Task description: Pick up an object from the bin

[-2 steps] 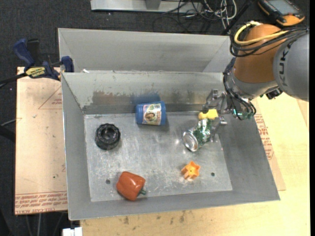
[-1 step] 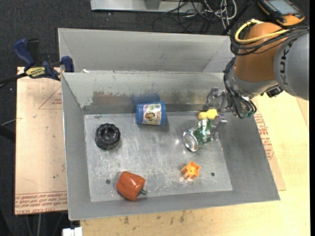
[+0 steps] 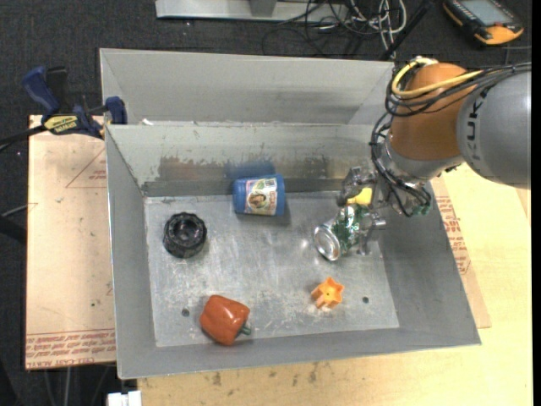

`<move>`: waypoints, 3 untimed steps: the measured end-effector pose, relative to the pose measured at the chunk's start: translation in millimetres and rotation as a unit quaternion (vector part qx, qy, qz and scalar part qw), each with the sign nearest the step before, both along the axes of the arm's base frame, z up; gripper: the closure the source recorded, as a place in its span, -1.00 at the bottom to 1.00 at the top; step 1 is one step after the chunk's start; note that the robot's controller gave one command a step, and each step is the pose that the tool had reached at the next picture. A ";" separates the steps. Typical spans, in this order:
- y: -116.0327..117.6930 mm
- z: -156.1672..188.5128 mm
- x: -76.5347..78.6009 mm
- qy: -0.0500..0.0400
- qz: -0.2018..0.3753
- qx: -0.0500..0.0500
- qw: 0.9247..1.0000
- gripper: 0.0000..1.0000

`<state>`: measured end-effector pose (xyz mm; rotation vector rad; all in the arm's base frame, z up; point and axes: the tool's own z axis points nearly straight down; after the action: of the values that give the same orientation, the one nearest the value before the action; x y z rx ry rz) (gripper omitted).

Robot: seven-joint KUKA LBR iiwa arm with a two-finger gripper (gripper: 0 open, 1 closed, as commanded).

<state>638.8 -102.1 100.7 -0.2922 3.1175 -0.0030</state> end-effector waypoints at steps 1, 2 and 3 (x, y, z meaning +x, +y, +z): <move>2.5 -9.4 -2.5 0.006 0.058 0.001 0.998 -1.00; 3.7 10.4 0.7 0.002 0.052 0.001 0.999 -1.00; 1.6 -31.0 3.5 0.002 0.073 0.001 0.997 -1.00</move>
Offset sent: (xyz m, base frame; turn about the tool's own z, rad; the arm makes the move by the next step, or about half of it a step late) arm 0.0003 0.0051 0.0008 -0.0771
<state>642.3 -100.5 69.7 -0.5209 3.0905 0.0014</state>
